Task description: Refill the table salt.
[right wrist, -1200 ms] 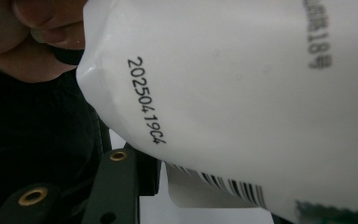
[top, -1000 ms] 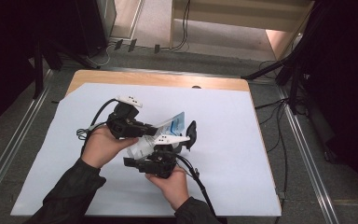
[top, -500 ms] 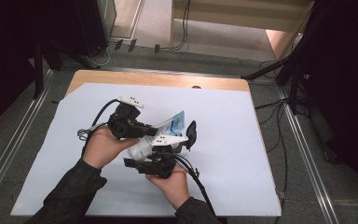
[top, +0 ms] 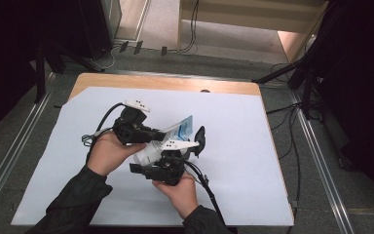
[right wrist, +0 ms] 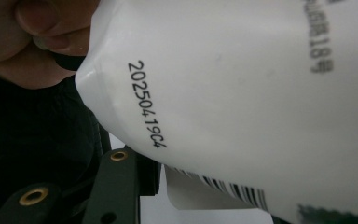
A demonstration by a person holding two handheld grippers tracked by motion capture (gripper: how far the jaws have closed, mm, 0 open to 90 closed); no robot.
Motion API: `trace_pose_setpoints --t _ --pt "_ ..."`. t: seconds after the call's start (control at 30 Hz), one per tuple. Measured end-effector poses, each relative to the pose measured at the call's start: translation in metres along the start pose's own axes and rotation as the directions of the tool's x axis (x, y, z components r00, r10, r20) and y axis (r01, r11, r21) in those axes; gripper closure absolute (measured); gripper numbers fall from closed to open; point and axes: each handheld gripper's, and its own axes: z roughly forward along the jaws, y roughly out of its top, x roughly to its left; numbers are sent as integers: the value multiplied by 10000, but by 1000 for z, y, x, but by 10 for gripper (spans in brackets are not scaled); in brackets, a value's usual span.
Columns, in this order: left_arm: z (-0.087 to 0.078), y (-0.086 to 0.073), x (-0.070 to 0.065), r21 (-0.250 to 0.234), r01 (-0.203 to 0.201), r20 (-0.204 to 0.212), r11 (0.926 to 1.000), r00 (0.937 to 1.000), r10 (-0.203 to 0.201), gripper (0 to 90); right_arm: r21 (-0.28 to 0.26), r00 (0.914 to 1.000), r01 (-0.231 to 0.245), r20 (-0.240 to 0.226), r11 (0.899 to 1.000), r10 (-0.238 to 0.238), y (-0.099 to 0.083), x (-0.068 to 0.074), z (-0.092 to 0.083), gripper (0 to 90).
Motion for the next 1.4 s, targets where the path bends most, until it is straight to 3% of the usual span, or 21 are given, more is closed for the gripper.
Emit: trace_pose_setpoints --t 0.27,0.7,0.87,1.1,1.4 --pt "1 1 0 20 1 23 10000 10000 -1 868 -37 9997 -197 -162 9998 196 0 0 0 596" --pt "3 2 -1 186 -121 -174 9998 9998 124 891 34 9999 -76 -83 10000 76 0 -1 0 592" --pt "3 2 -2 183 -123 -209 9998 9997 127 892 91 9999 -4 -158 10000 6 0 0 1 539" --pt "3 2 -4 137 -163 -250 9998 9995 166 892 64 9998 215 45 9997 -215 1 1 0 597" --pt "2 3 -5 39 -267 -305 9996 9992 268 890 -79 9996 -185 -218 9998 184 2 0 -2 615"
